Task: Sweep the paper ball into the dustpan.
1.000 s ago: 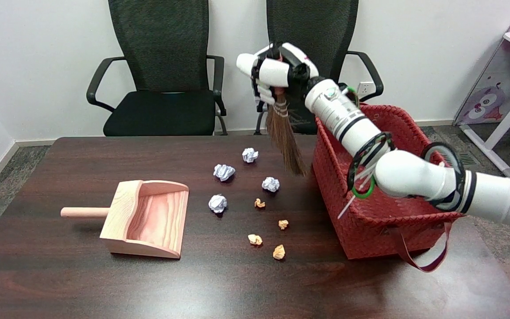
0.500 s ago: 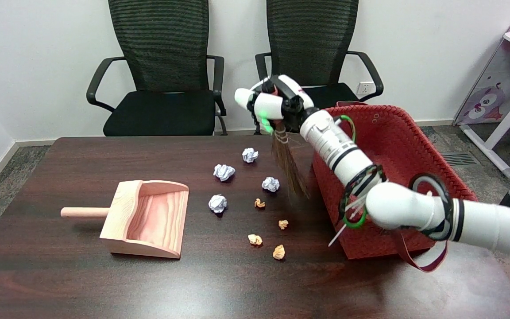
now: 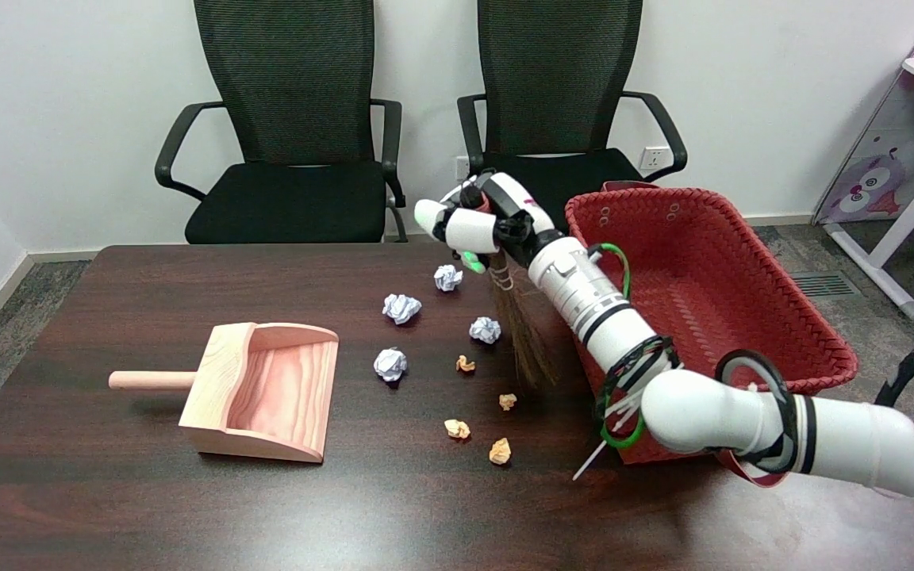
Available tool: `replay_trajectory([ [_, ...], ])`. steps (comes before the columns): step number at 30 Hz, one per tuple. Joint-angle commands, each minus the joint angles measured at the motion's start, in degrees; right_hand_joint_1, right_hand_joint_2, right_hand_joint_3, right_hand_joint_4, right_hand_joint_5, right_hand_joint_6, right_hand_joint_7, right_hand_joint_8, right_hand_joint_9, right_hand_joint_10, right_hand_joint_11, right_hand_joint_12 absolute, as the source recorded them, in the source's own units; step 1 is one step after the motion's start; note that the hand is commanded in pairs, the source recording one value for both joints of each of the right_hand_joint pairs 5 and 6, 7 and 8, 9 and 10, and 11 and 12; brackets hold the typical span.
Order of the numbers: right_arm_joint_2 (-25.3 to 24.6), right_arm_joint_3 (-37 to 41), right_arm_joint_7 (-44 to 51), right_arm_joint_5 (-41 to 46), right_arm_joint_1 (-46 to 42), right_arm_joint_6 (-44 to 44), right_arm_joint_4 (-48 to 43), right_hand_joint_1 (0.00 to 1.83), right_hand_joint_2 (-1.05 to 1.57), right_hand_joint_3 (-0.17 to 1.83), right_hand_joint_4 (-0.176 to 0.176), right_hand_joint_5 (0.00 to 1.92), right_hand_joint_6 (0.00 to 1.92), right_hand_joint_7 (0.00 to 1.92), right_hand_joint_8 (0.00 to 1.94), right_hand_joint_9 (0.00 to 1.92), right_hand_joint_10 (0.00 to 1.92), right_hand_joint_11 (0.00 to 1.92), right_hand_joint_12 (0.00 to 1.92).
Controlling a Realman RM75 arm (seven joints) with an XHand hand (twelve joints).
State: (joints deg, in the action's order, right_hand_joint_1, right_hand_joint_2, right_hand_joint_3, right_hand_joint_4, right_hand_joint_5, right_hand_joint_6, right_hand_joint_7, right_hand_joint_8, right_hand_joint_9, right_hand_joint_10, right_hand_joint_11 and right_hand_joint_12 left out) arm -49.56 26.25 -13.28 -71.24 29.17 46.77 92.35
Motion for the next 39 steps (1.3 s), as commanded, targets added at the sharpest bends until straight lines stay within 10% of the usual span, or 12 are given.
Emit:
replay_trajectory([
  [1,-6.3,0.1,2.1,-0.7,-2.3,-2.6,-3.7,1.02,1.57,1.02,0.176,1.92,1.92,1.92,1.92,1.92,1.92,1.92,1.92],
  [12,-13.5,0.4,-0.6,-5.8,-1.5,-3.8,-11.7,1.03,1.57,0.99,0.176,1.92,1.92,1.92,1.92,1.92,1.92,1.92,1.92],
  [14,-15.1,0.4,-3.0,-7.2,-1.3,-3.8,-13.6,1.04,1.57,0.99,0.060,1.92,1.92,1.92,1.92,1.92,1.92,1.92,1.92],
  [39,-23.4,0.0,-22.2,-11.0,3.2,-4.8,-20.4,1.03,1.57,1.04,0.046,1.92,1.92,1.92,1.92,1.92,1.92,1.92,1.92],
])
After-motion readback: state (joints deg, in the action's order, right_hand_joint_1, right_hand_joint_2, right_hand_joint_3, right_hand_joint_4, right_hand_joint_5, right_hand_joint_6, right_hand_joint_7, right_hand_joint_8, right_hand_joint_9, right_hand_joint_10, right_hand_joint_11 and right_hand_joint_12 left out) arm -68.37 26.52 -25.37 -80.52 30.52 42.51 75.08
